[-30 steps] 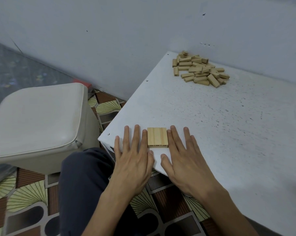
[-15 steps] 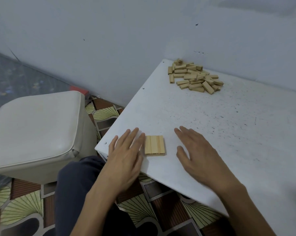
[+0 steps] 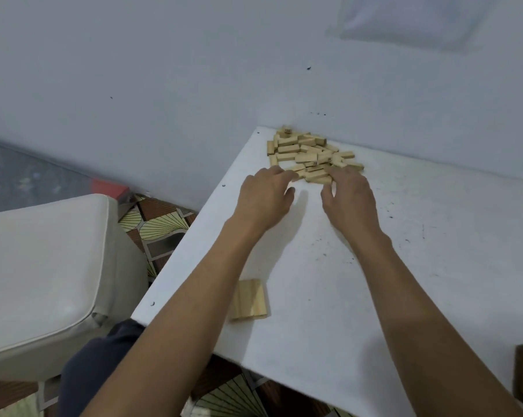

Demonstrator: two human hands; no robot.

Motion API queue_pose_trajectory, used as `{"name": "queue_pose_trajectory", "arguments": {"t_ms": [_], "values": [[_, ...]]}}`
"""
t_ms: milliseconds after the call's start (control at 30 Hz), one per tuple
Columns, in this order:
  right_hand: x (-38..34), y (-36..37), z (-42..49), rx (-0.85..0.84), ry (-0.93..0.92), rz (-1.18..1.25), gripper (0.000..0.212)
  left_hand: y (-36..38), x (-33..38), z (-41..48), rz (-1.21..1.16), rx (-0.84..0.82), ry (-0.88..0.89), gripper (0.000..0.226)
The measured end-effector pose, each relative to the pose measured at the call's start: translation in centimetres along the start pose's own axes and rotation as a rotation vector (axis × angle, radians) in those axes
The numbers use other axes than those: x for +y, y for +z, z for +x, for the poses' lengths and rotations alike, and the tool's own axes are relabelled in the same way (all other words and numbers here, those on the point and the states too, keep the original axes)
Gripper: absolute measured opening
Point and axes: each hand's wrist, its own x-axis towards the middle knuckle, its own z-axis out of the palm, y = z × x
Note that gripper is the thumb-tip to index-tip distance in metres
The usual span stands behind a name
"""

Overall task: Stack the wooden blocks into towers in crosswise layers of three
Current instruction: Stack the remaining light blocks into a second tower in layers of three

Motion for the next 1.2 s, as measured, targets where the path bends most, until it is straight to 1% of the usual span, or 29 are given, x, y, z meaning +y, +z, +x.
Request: {"name": "queue_pose_trajectory", "arguments": {"t_ms": [133,233,367,500,800,1000,1100,1200], "values": [[1.6,1.5,2.2,-0.013,0.065,-0.101,0.033,2.6,0.2,4.0,0.105,-0.036,-0.03,0.034],[2.6,2.3,3.0,-0.044,0.078,-0.141,0.03,4.2,0.6,5.5,0.107,-0.071,-0.065,0.034],[3.2,3.0,3.4,0.0,0.057,-0.151,0.031,5.5,1.2,6.1,0.051,0.007,-0.153,0.034],[3.2,3.3,3.3,0.034,0.053,-0.125,0.028,6.1,1.5,6.5,-0.033,0.056,-0.244,0.027],[3.1,3.3,2.3,0.105,0.071,-0.053,0.027,5.5,0.9,6.6,-0.068,0.024,-0.209,0.017],[3.1,3.2,1.6,0.11,0.075,-0.042,0.025,4.7,0.7,6.5,-0.253,-0.015,-0.217,0.007],[3.0,3.1,1.1,0.114,0.083,-0.023,0.025,4.1,0.6,6.1,-0.298,-0.054,-0.232,0.008],[2.7,2.7,0.4,0.122,0.084,0.021,0.021,3.4,0.4,5.3,-0.312,-0.051,-0.247,0.011]]}}
